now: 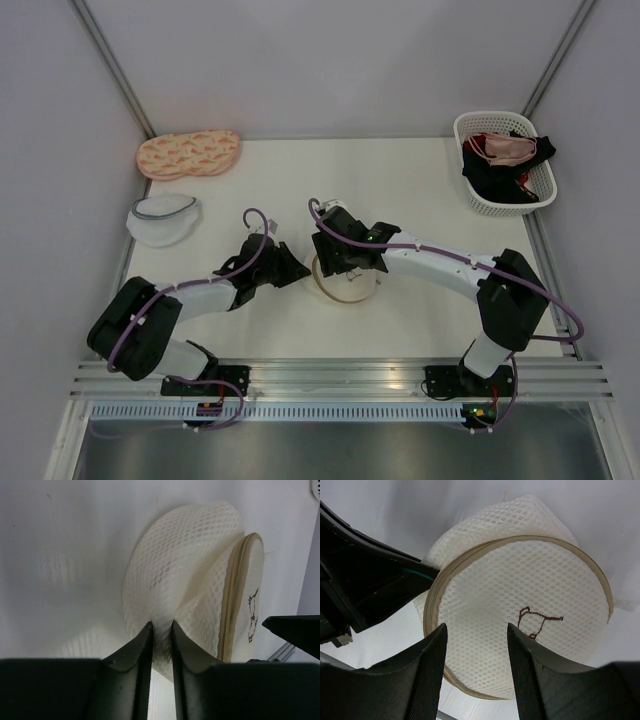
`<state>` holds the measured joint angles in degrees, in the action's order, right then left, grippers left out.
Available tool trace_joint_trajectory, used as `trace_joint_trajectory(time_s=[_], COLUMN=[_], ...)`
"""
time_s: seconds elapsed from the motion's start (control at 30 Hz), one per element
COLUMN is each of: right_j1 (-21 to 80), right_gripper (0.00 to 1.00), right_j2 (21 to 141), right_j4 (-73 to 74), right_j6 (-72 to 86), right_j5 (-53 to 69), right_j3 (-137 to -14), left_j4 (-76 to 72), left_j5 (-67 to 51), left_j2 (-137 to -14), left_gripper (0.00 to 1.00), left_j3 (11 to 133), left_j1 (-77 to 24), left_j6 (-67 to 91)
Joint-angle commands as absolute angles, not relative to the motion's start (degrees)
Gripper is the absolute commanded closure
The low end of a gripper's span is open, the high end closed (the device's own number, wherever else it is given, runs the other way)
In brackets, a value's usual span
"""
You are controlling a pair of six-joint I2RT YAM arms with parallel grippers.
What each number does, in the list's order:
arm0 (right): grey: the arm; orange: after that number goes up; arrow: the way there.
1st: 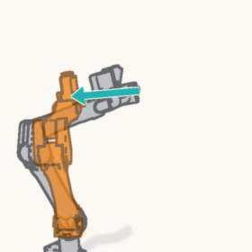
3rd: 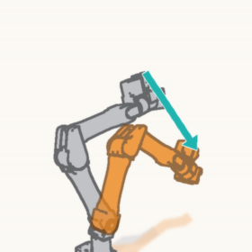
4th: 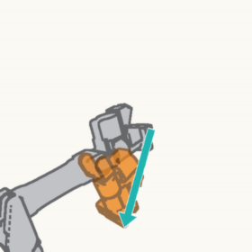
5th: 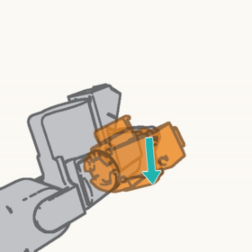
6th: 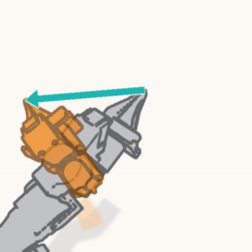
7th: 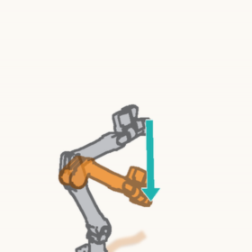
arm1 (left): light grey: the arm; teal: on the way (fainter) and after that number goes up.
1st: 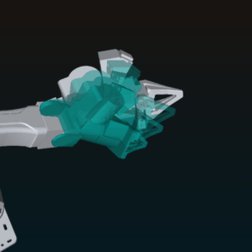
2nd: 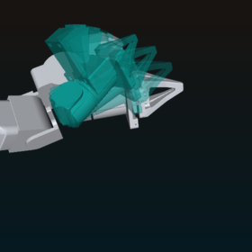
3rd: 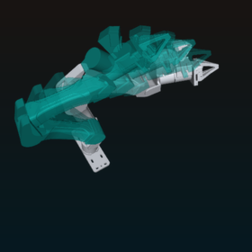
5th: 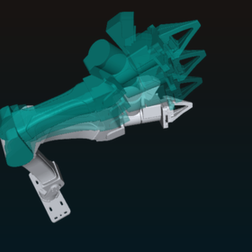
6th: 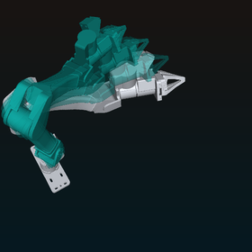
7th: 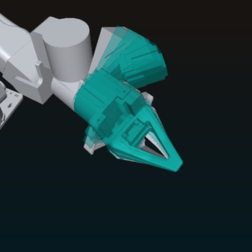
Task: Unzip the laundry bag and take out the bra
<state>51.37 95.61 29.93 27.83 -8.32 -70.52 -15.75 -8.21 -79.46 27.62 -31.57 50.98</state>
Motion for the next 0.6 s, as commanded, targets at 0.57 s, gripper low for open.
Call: trace_joint_trajectory(time_s=[0.57], right_j1=[52.5], right_gripper=[0.44], right_j2=[99.8], right_j4=[25.0], right_j6=[29.7], right_j5=[-3.5], right_j3=[-71.6], left_j4=[-26.5], left_j5=[-13.4], left_j2=[-82.5], left_gripper=[0.98], left_j3=[24.4], left_j1=[-31.7], left_j6=[53.6])
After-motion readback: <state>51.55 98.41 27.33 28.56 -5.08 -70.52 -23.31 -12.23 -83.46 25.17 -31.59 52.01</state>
